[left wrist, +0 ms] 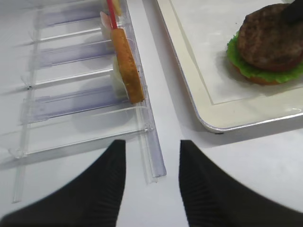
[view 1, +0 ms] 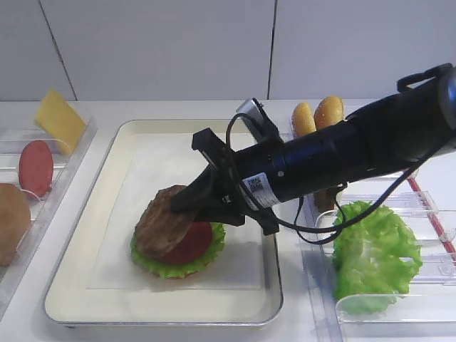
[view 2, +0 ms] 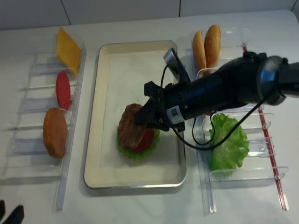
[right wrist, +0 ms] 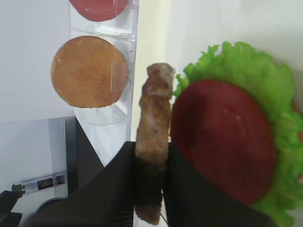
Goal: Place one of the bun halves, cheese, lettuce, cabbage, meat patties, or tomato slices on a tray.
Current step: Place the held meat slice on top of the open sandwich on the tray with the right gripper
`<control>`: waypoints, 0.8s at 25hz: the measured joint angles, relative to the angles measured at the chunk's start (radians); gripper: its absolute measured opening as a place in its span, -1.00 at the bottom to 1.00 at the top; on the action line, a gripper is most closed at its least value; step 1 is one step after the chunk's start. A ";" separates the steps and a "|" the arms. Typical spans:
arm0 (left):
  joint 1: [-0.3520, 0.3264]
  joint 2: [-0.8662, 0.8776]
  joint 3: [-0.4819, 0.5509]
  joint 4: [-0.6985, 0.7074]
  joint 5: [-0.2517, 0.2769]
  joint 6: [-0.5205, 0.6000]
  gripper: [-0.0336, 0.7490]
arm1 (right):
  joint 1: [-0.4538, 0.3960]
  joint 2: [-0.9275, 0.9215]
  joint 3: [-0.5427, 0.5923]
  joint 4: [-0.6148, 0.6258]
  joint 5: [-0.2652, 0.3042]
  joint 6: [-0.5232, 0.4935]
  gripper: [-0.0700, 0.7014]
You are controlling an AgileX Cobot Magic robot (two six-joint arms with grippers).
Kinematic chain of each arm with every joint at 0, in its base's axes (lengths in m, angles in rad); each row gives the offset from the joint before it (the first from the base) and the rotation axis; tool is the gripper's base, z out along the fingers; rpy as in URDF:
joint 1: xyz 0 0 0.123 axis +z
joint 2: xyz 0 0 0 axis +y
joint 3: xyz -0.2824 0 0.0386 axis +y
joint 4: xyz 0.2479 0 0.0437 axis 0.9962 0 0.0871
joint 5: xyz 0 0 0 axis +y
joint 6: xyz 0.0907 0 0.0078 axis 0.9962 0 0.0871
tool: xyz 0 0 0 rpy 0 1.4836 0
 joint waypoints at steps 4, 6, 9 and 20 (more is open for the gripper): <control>0.000 0.000 0.000 0.000 0.000 0.000 -0.26 | 0.000 0.020 0.000 0.009 0.000 -0.008 -0.37; 0.000 0.000 0.000 0.000 0.000 0.000 -0.26 | 0.000 0.019 0.000 0.013 0.000 -0.011 -0.37; 0.000 0.000 0.000 0.000 0.000 0.000 -0.26 | 0.000 0.019 0.000 0.019 0.000 -0.015 -0.37; 0.000 0.000 0.000 0.000 0.000 0.000 -0.26 | -0.025 0.019 0.000 0.003 -0.004 -0.001 -0.37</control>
